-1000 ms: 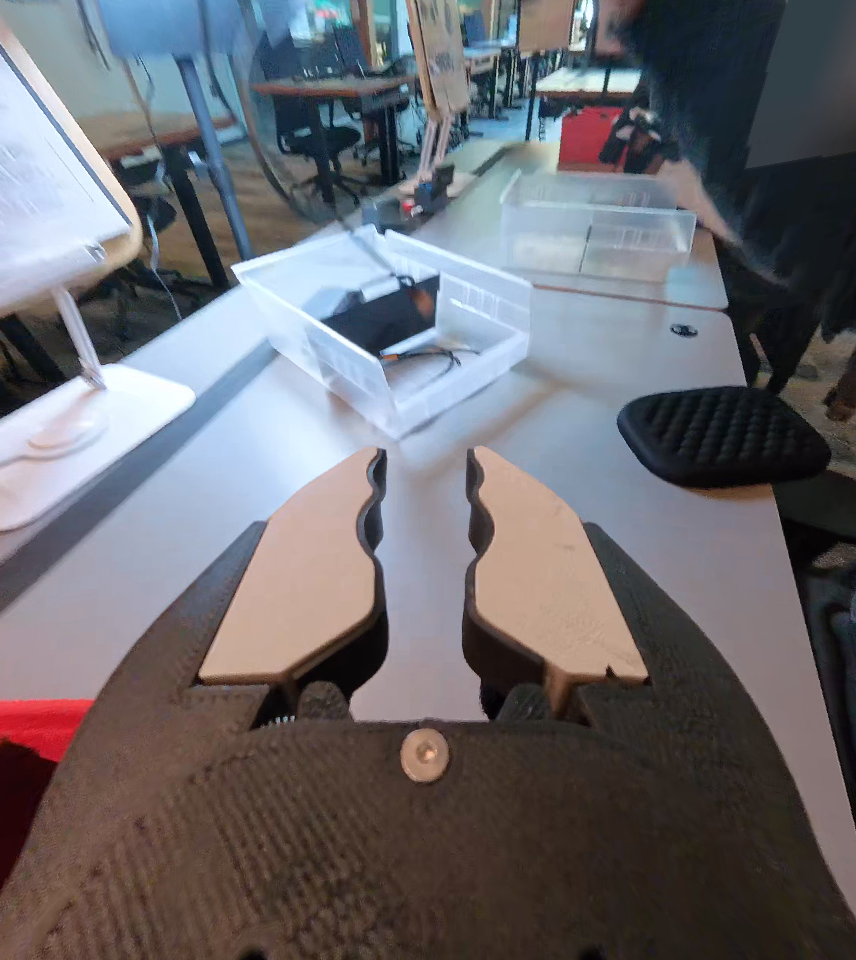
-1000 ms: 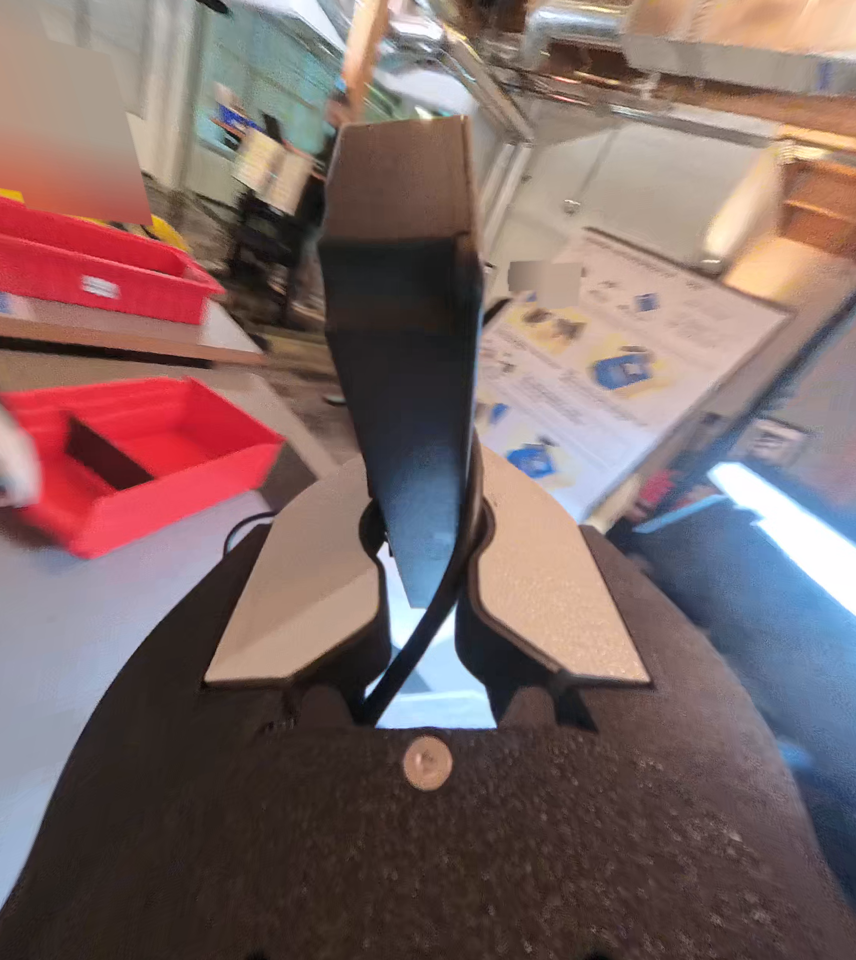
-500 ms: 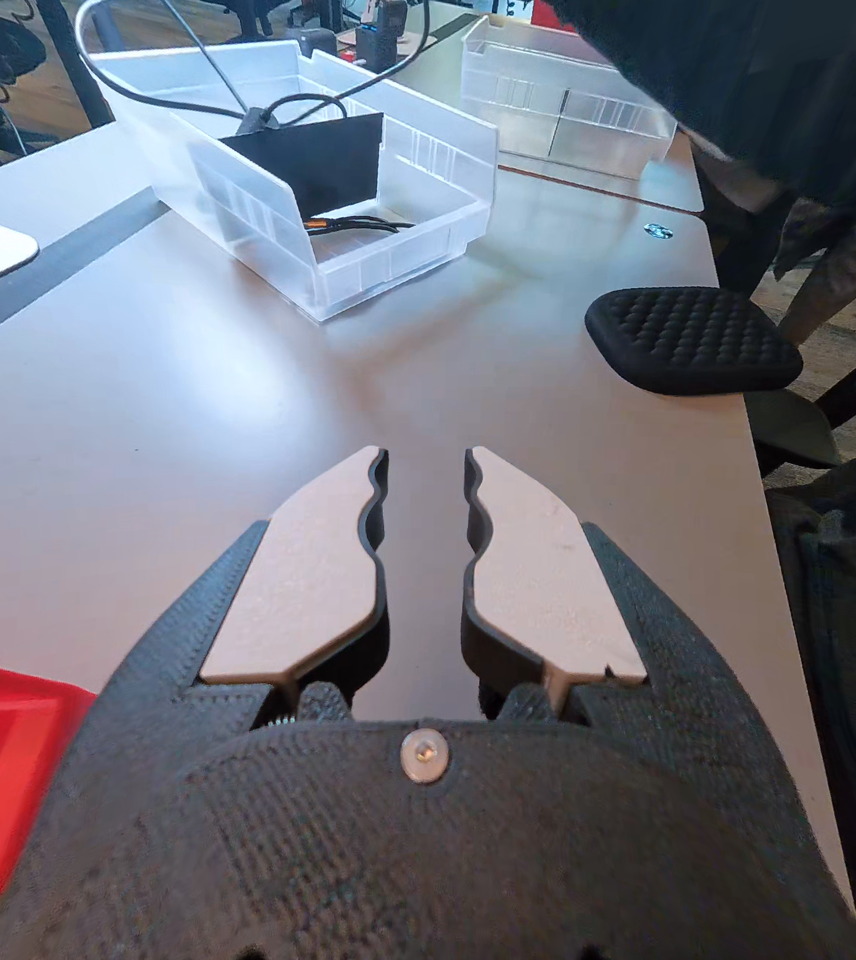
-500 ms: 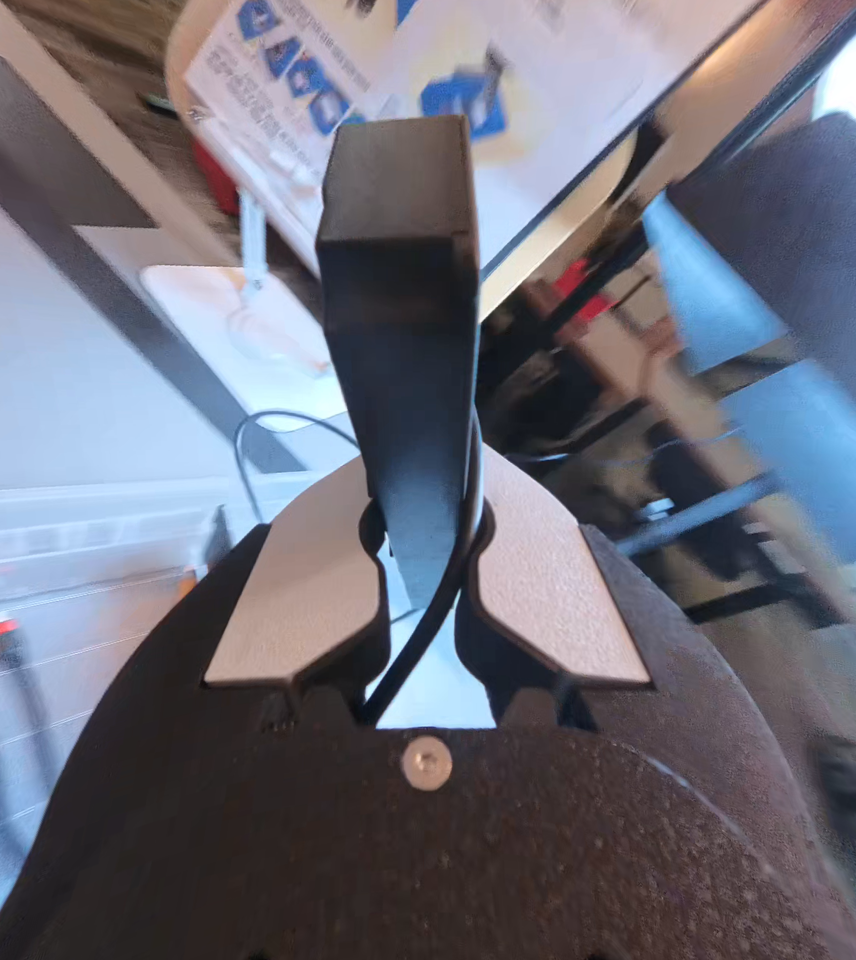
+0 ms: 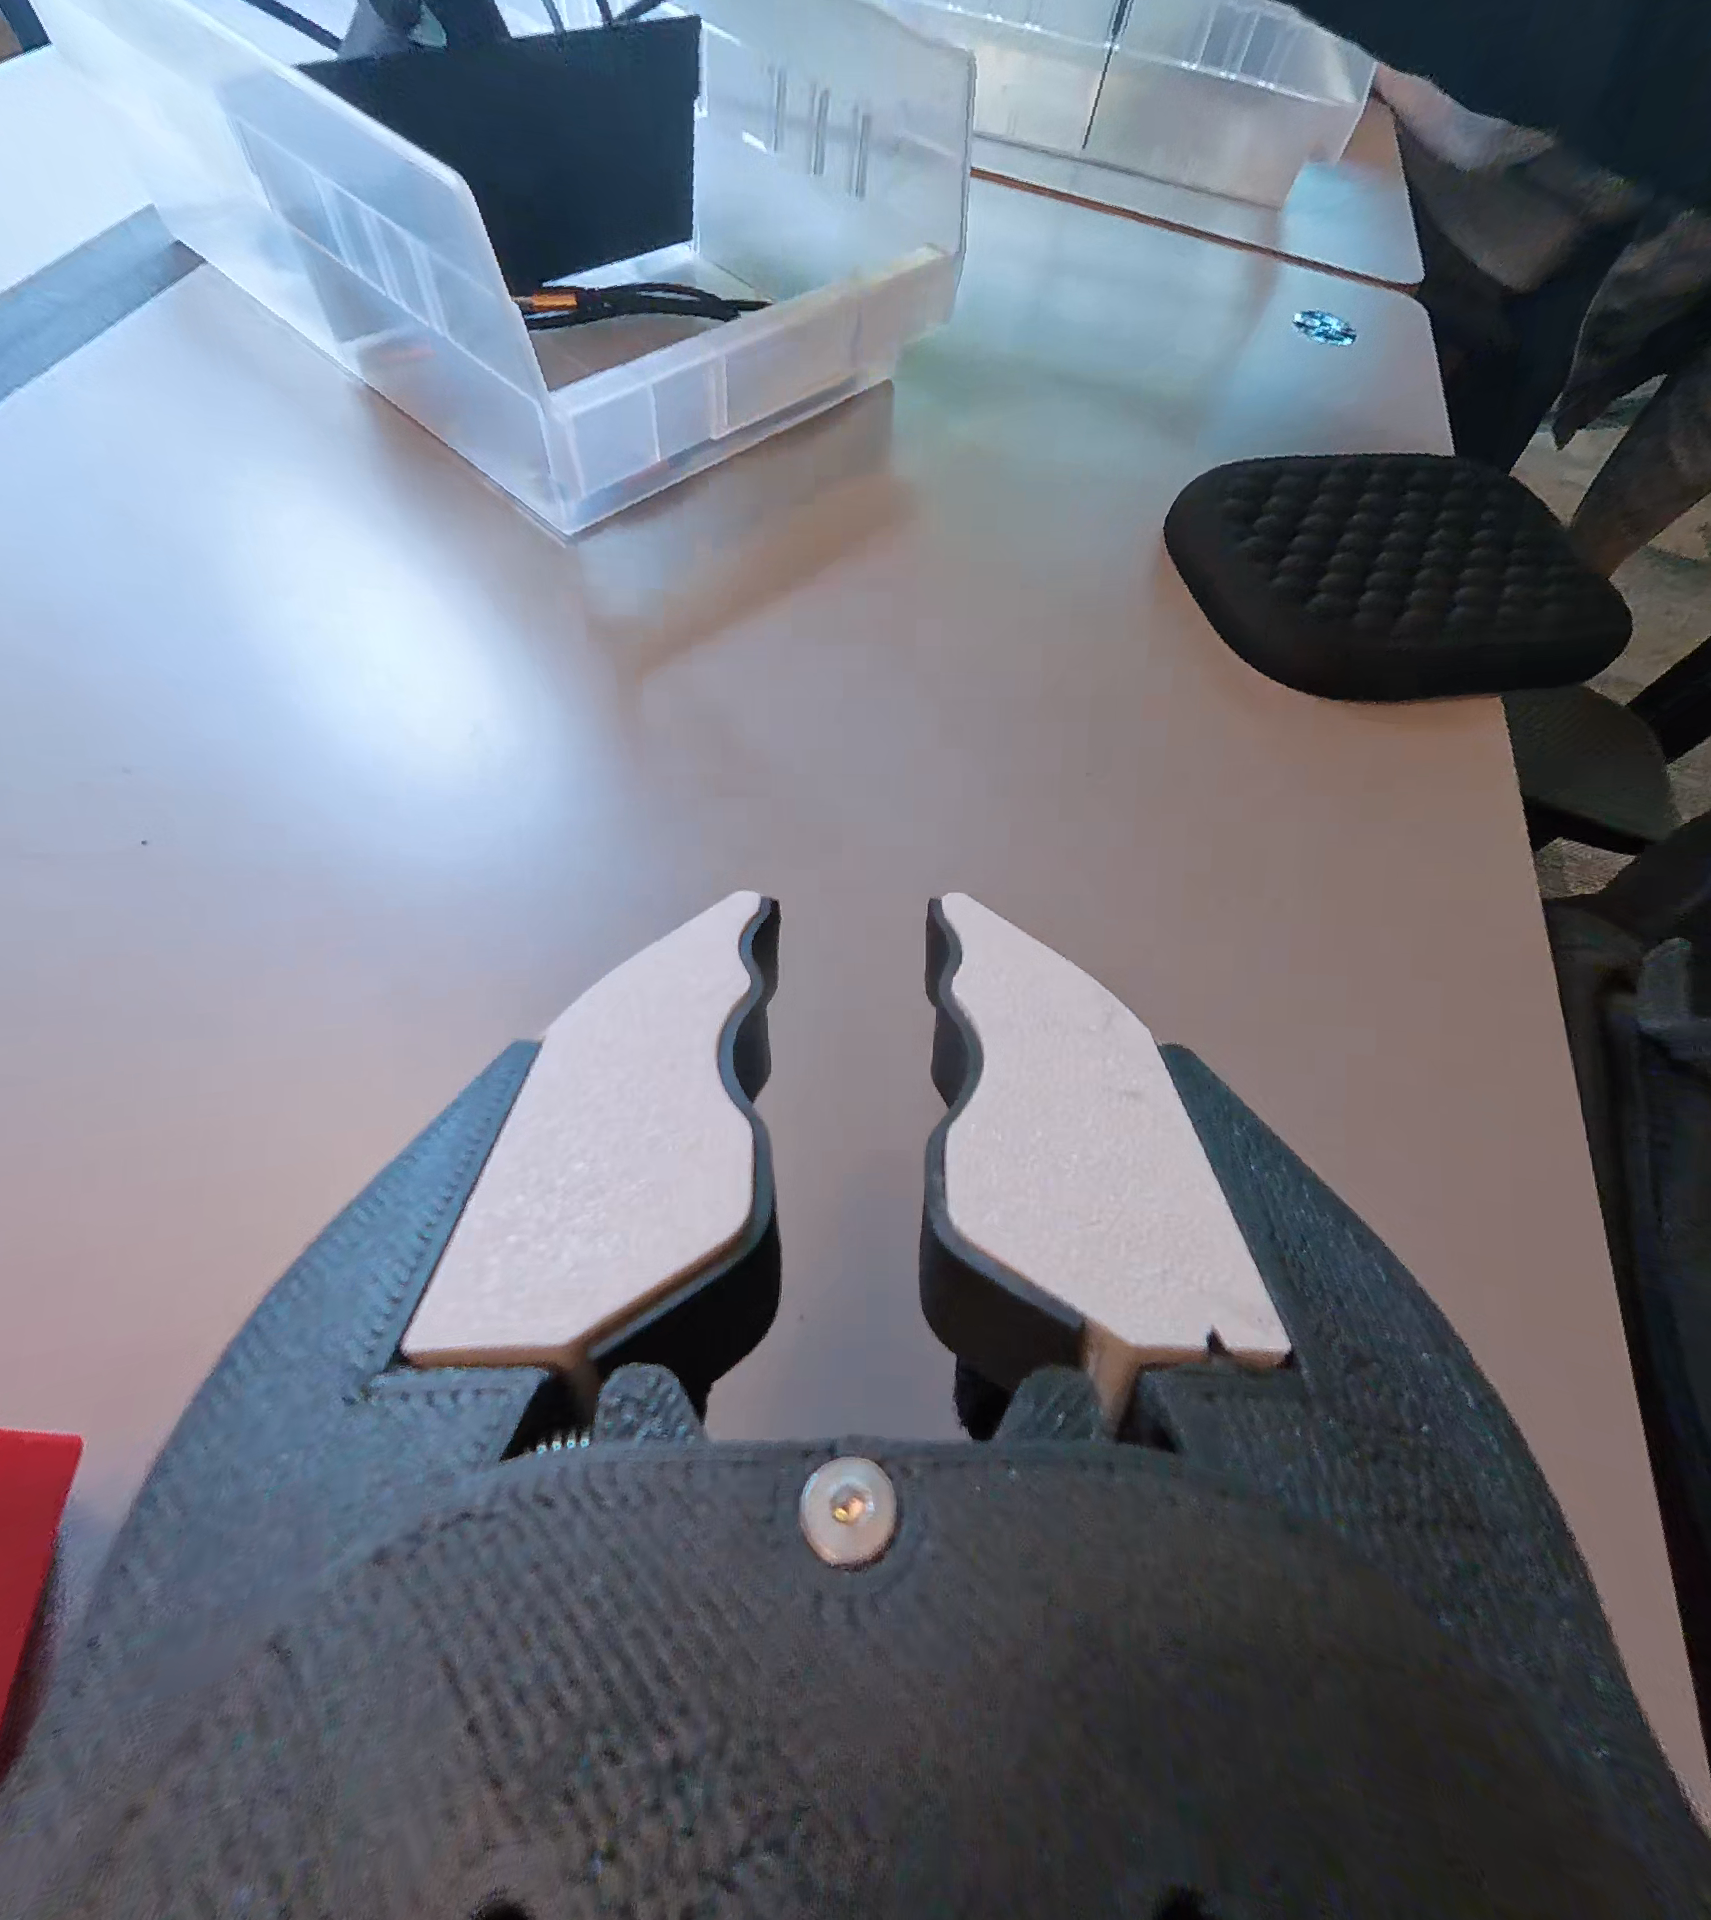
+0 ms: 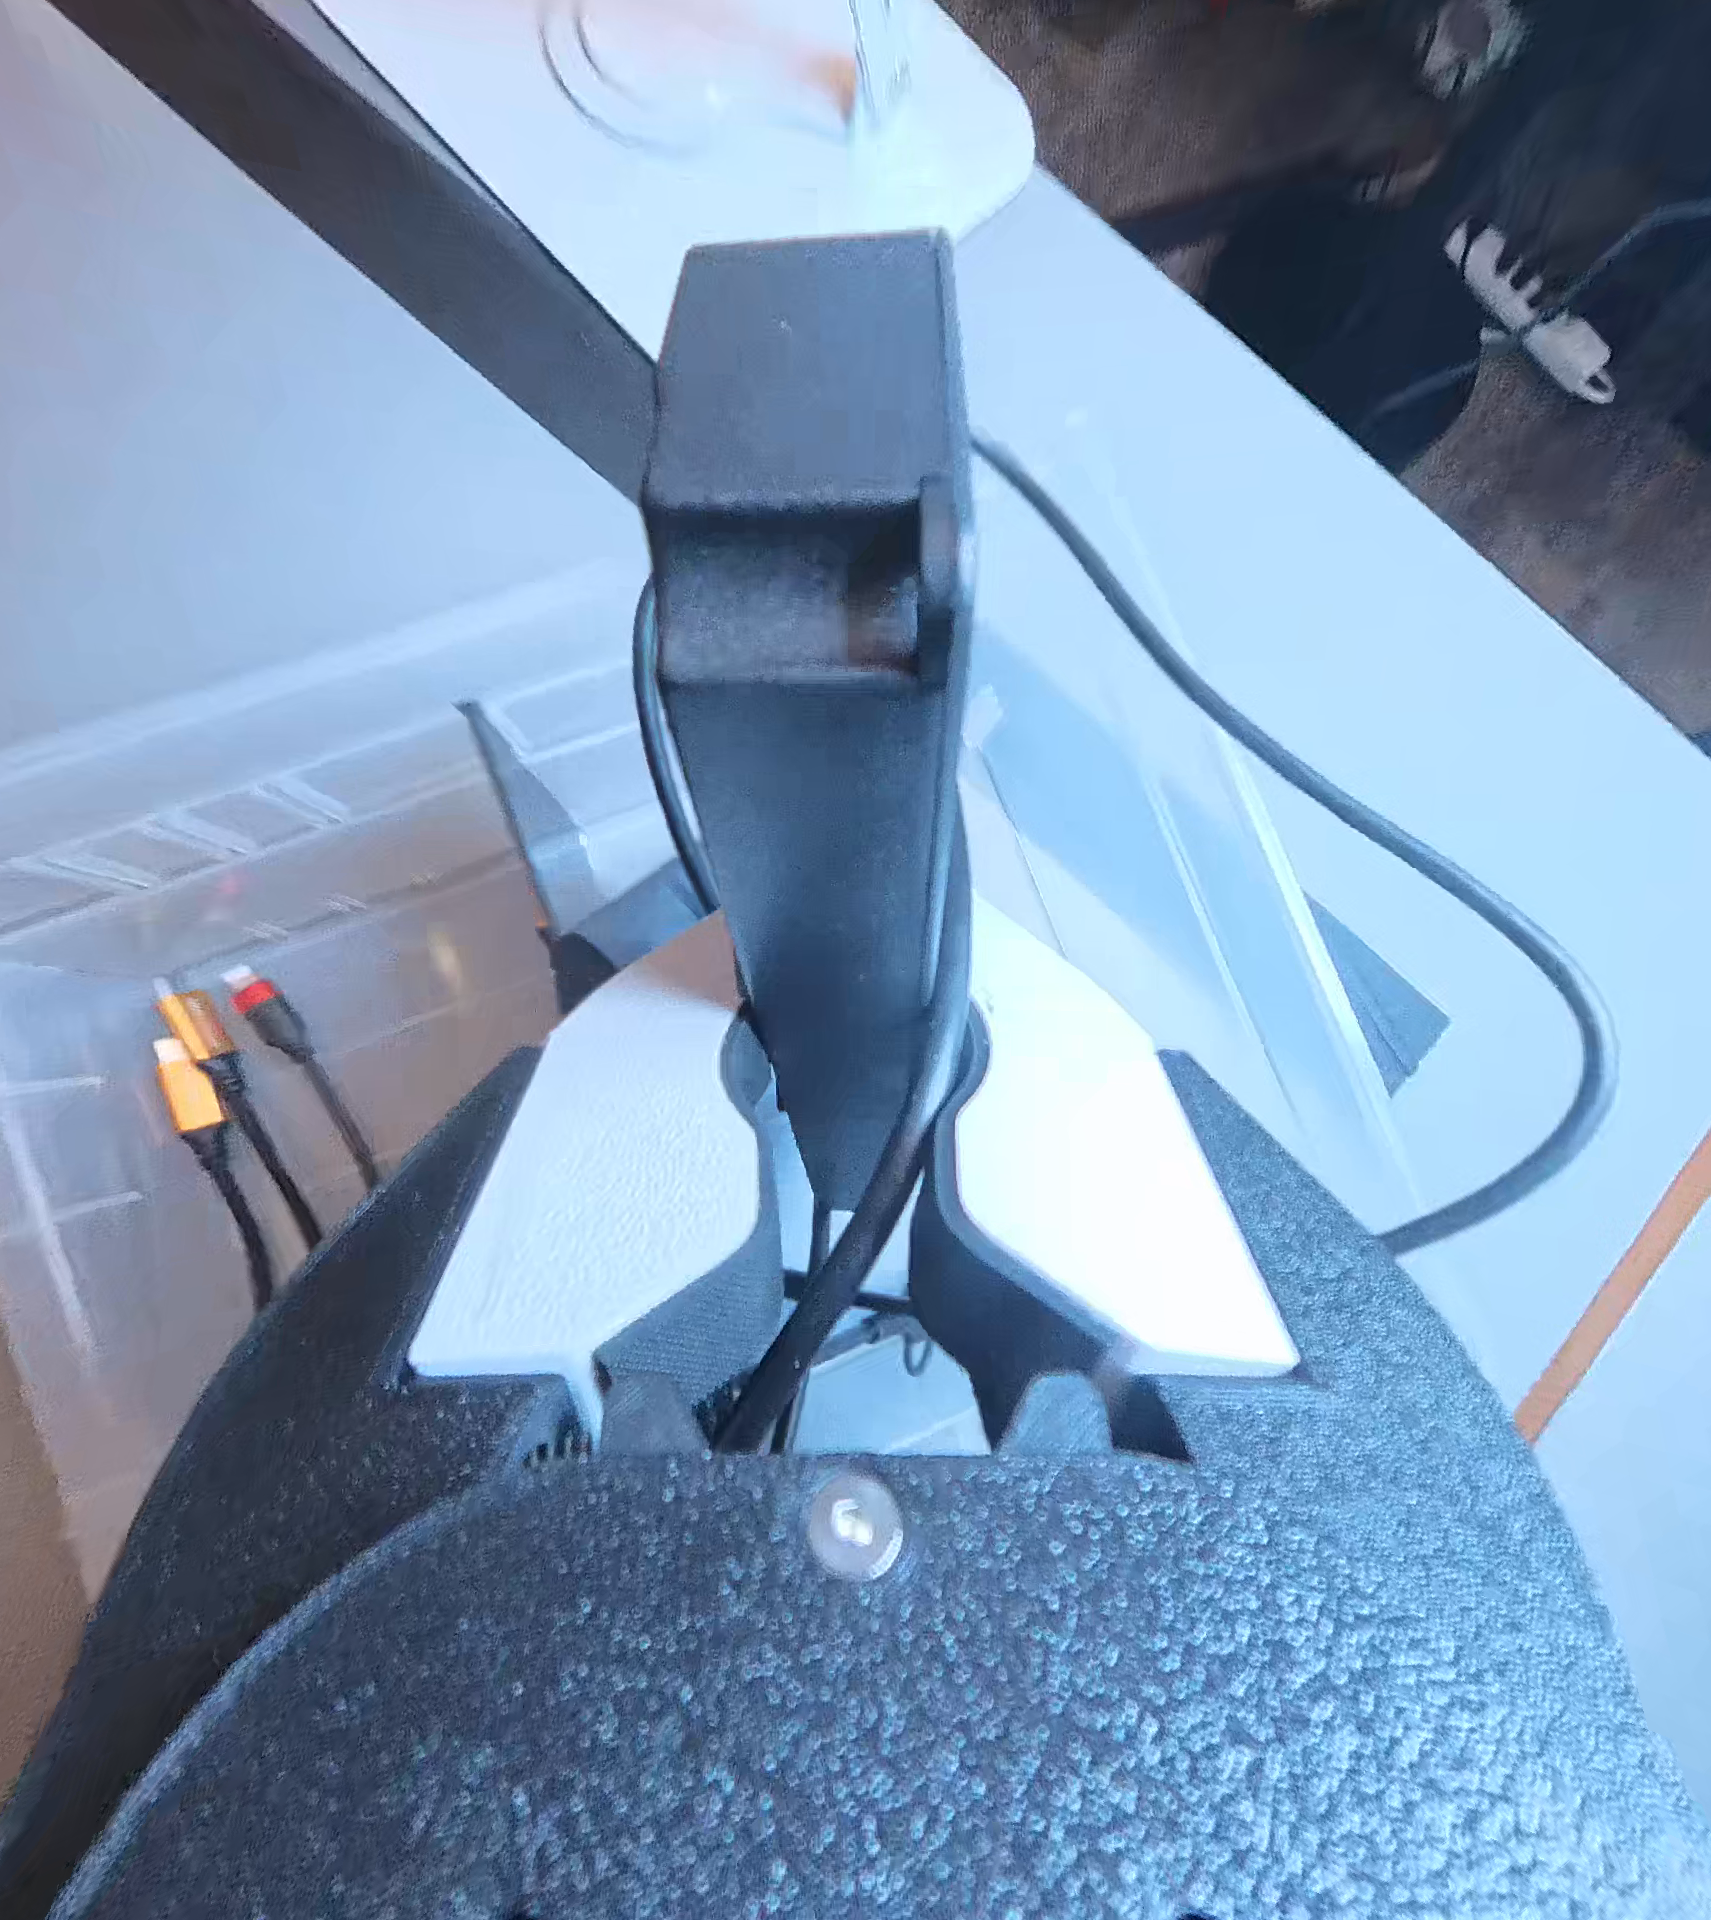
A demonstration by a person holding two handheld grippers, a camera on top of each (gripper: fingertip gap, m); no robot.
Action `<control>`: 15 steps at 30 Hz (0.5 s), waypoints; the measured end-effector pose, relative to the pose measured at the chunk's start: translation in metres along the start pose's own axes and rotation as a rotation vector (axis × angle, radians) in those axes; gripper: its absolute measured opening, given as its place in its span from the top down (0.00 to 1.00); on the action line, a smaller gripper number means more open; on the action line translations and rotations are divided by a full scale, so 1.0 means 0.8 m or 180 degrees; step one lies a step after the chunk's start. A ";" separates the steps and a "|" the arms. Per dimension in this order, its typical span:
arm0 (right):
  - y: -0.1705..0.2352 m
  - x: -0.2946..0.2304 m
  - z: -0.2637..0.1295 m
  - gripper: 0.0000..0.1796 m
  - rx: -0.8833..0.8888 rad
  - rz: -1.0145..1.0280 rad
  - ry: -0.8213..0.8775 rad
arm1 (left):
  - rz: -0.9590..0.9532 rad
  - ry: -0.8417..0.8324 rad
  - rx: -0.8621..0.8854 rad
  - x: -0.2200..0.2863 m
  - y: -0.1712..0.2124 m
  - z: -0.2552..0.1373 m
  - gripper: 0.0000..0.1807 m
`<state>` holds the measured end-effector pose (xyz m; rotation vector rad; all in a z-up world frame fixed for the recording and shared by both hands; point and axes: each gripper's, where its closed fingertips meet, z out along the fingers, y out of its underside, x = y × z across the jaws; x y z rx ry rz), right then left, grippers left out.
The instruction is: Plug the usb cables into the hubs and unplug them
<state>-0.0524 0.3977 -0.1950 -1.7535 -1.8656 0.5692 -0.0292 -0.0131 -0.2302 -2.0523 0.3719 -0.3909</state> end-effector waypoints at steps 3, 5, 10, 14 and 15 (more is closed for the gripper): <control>0.014 0.009 0.021 0.85 -0.0262 -0.0125 0.0140 | -0.0016 0.0017 -0.0045 -0.001 0.005 0.003 0.85; 0.010 0.012 0.027 0.85 -0.0265 -0.0186 0.0221 | -0.0048 0.0040 -0.0064 -0.001 0.008 0.005 0.85; 0.007 0.038 0.016 0.67 -0.0484 -0.0460 0.0685 | -0.0067 0.0043 -0.0154 -0.003 0.017 0.010 0.85; -0.004 0.051 -0.013 0.60 -0.0466 -0.0693 0.1059 | -0.0051 0.0029 -0.0164 -0.004 0.018 0.009 0.85; -0.009 0.053 -0.023 0.59 -0.0440 -0.0723 0.1135 | -0.0058 0.0030 -0.0165 -0.005 0.018 0.009 0.85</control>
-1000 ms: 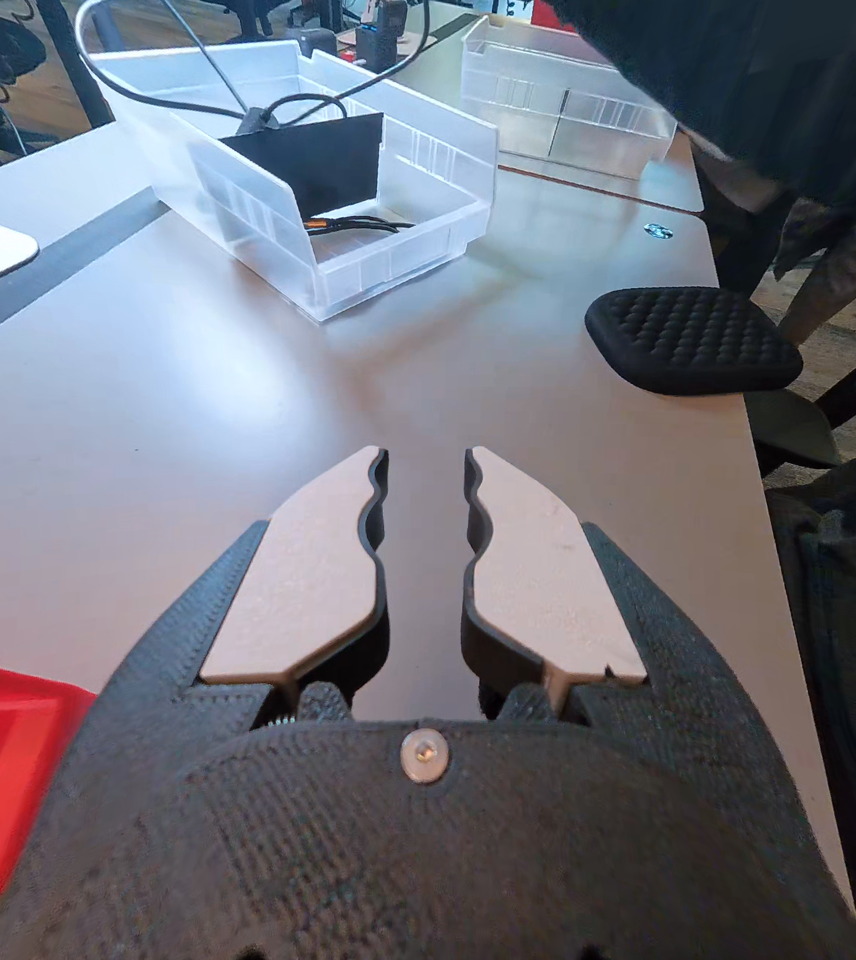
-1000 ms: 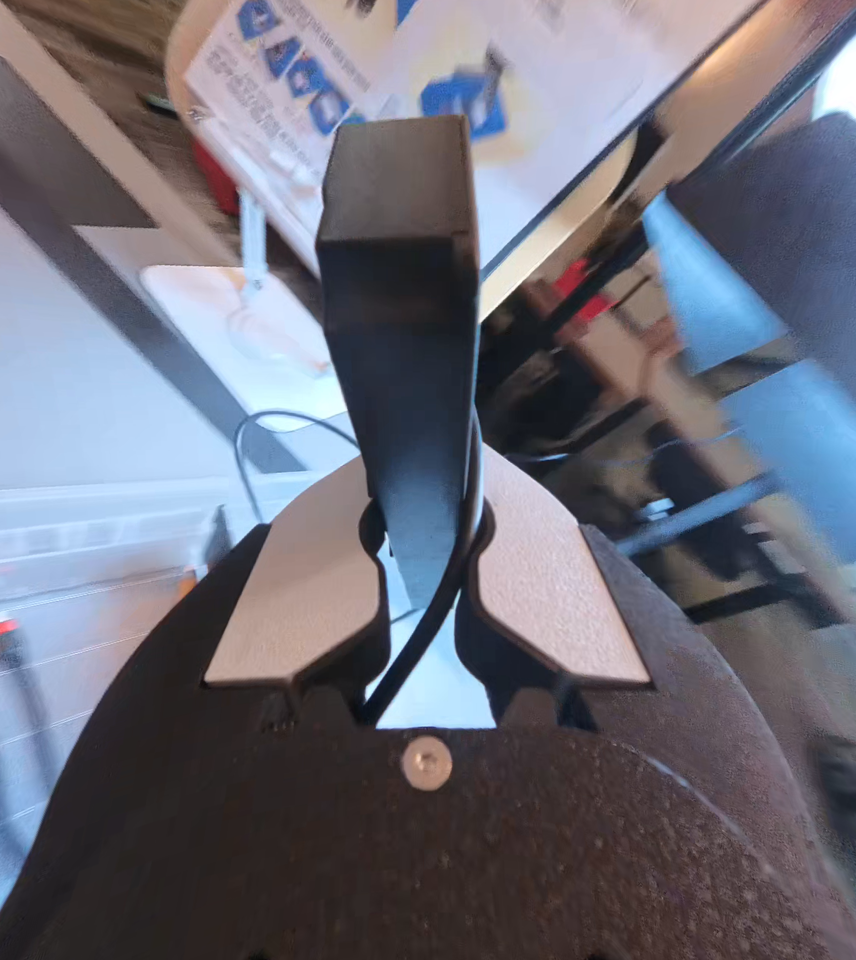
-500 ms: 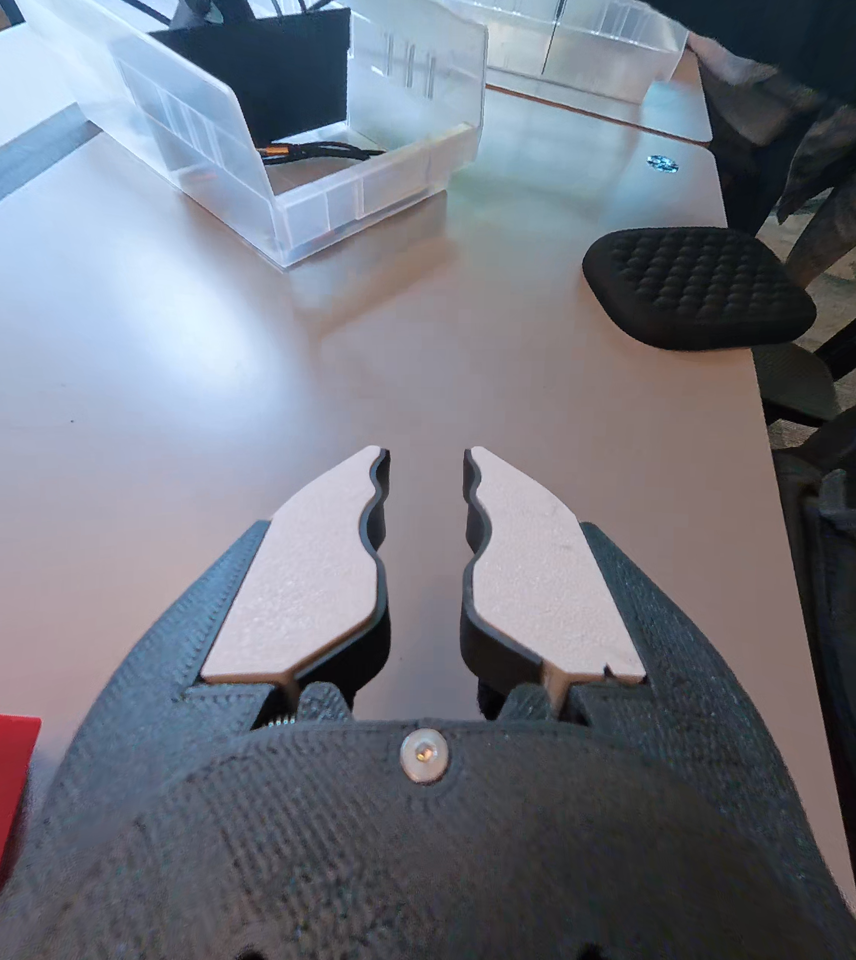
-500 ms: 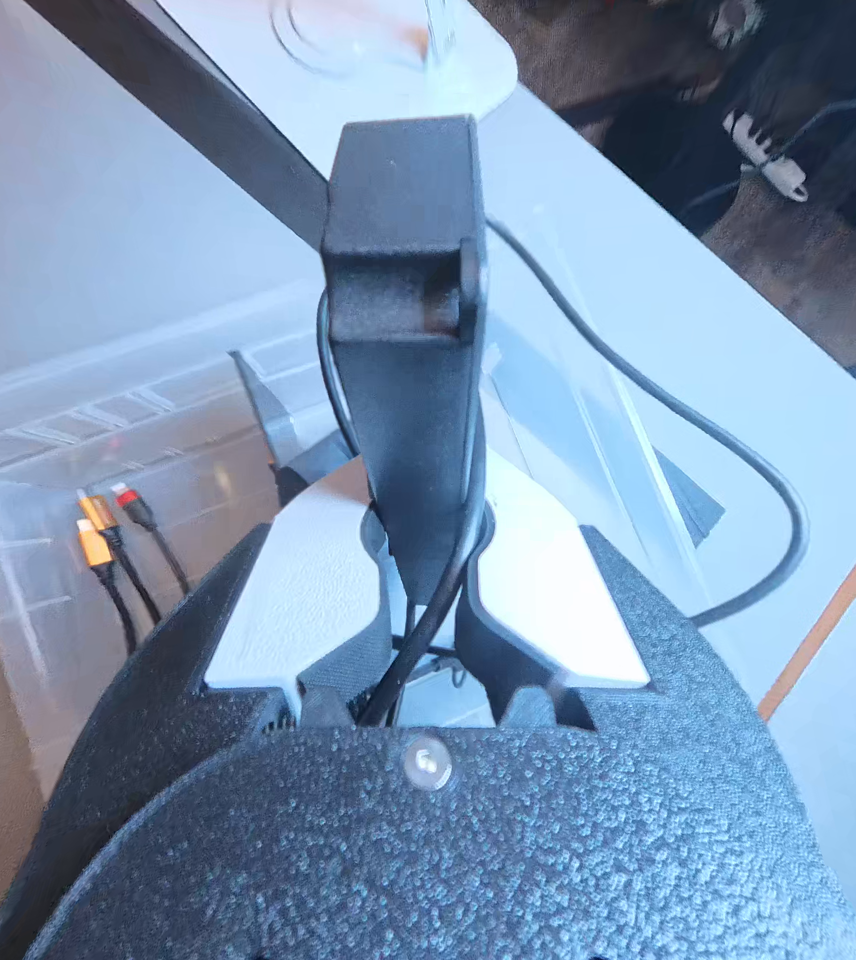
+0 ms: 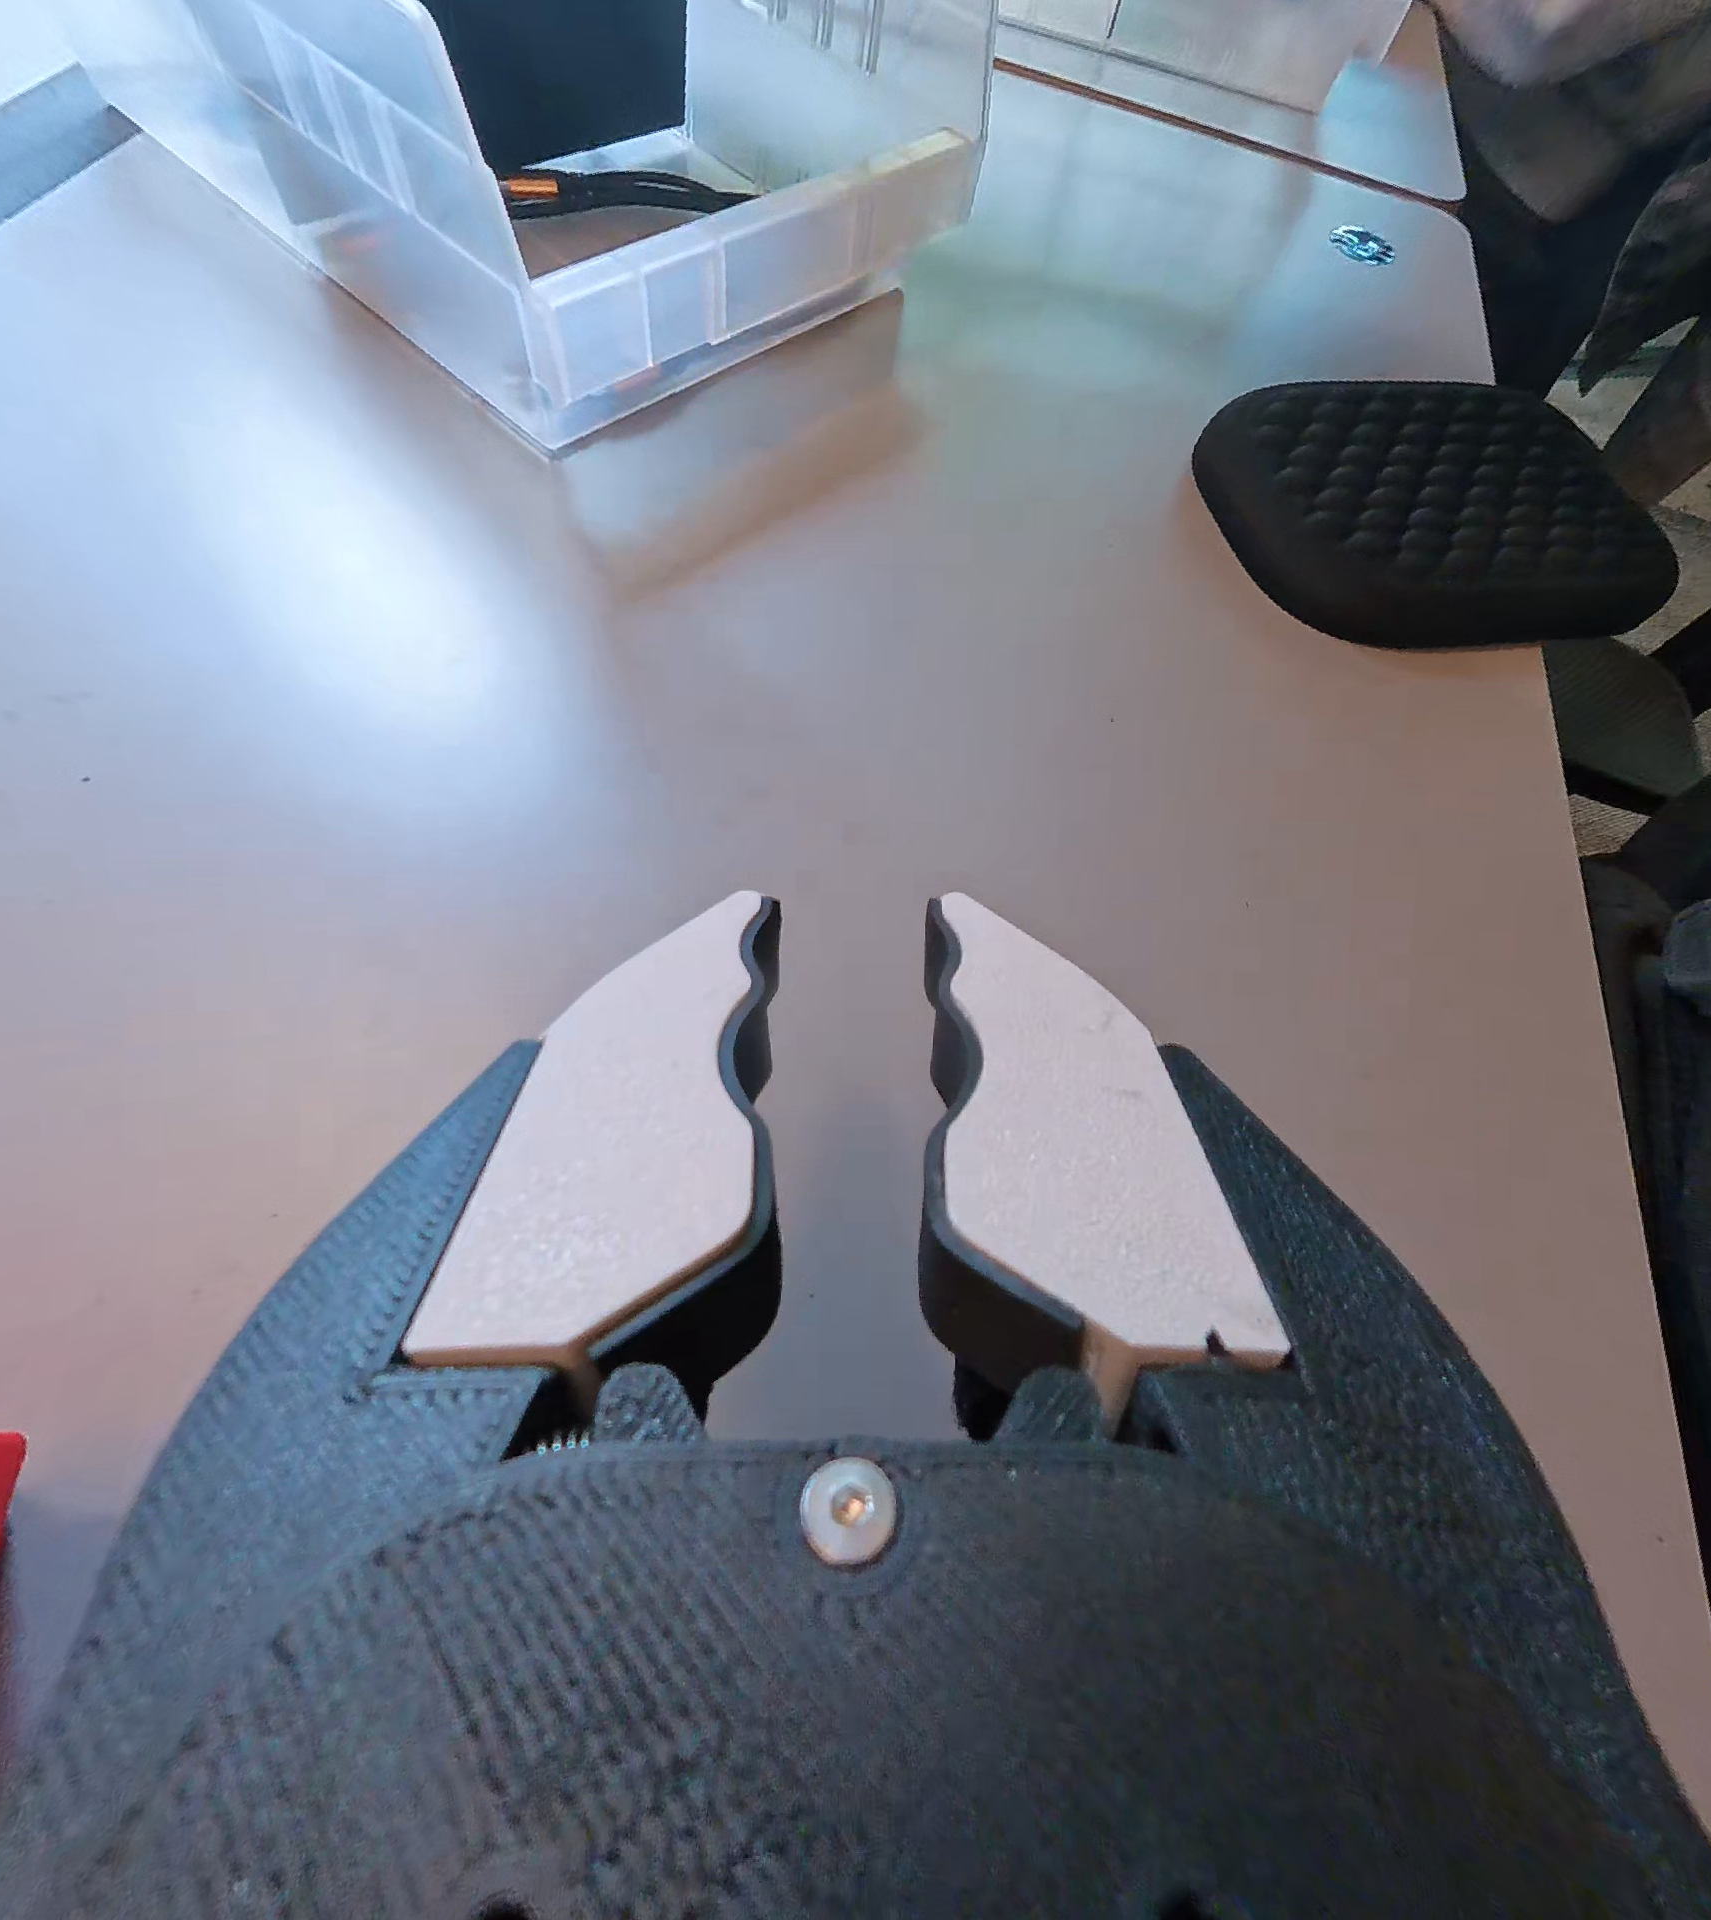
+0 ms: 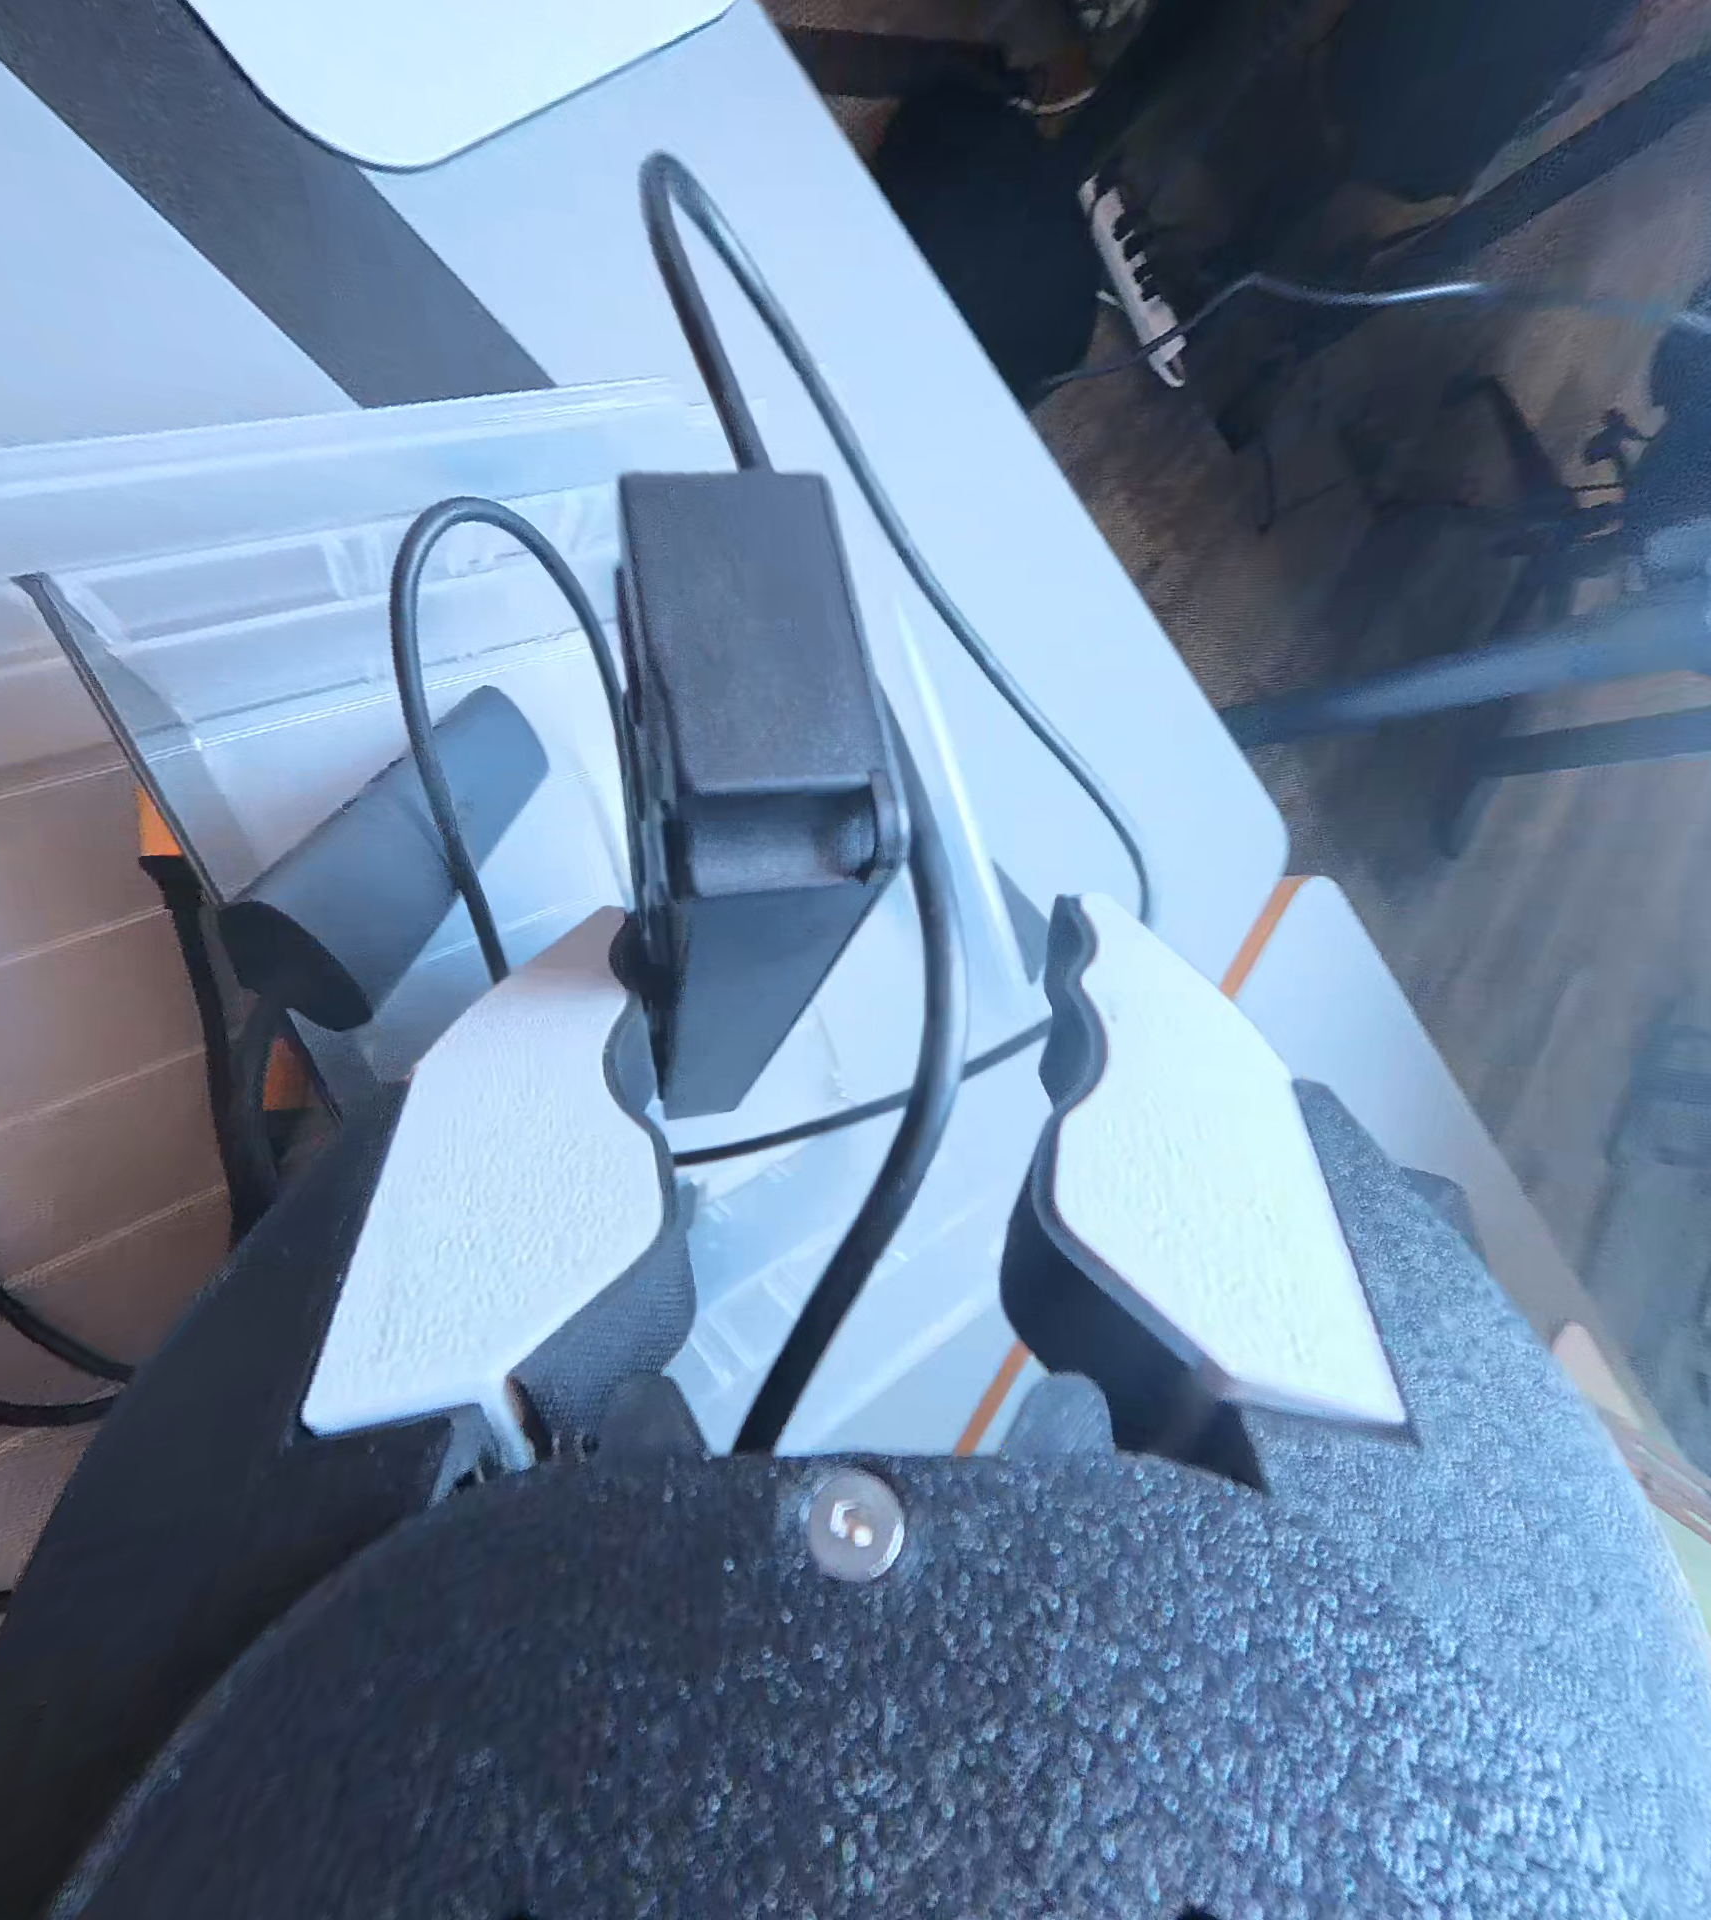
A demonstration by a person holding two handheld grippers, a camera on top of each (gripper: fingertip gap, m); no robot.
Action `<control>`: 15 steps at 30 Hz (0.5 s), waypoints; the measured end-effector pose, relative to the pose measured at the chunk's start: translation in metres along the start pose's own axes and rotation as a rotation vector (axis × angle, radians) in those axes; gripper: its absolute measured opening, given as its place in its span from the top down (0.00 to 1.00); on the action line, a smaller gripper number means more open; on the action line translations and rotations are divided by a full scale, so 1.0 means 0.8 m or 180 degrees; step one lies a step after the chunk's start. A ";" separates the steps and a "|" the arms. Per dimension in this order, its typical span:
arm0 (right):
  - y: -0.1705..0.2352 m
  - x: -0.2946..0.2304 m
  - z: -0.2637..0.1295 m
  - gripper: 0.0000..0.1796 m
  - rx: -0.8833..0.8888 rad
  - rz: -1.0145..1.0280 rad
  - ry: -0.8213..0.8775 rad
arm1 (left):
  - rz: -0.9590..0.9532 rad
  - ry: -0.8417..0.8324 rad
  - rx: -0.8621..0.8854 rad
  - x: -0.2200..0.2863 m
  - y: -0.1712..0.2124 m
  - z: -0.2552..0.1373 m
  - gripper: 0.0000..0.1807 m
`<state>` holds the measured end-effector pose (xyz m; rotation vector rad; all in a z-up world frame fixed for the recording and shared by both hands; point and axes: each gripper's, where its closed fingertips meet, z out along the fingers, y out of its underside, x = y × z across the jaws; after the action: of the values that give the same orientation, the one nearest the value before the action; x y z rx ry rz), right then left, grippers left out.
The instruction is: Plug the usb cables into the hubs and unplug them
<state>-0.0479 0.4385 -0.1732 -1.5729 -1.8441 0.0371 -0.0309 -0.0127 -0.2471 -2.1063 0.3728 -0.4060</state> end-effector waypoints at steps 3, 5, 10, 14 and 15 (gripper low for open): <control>-0.004 0.017 -0.030 0.57 0.0096 0.0018 0.0193 | -0.0001 -0.0001 -0.0017 0.000 0.001 0.001 0.85; -0.005 0.028 -0.053 0.57 0.0160 0.0011 0.0348 | 0.0019 -0.0002 -0.0016 0.001 0.001 0.000 0.85; -0.006 0.018 -0.104 0.58 0.0454 0.0080 0.0415 | 0.0088 -0.0007 -0.0031 0.006 -0.001 0.001 0.85; -0.004 -0.041 -0.134 0.61 0.0722 0.0187 0.0153 | 0.0126 -0.0016 0.0023 0.009 -0.006 0.001 0.84; -0.001 -0.065 -0.137 0.61 0.0746 0.0219 0.0016 | 0.0124 -0.0023 0.0045 0.009 -0.008 0.000 0.82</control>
<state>0.0090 0.3487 -0.1157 -1.4694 -1.7129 0.2704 -0.0240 -0.0125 -0.2406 -2.0831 0.4049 -0.3772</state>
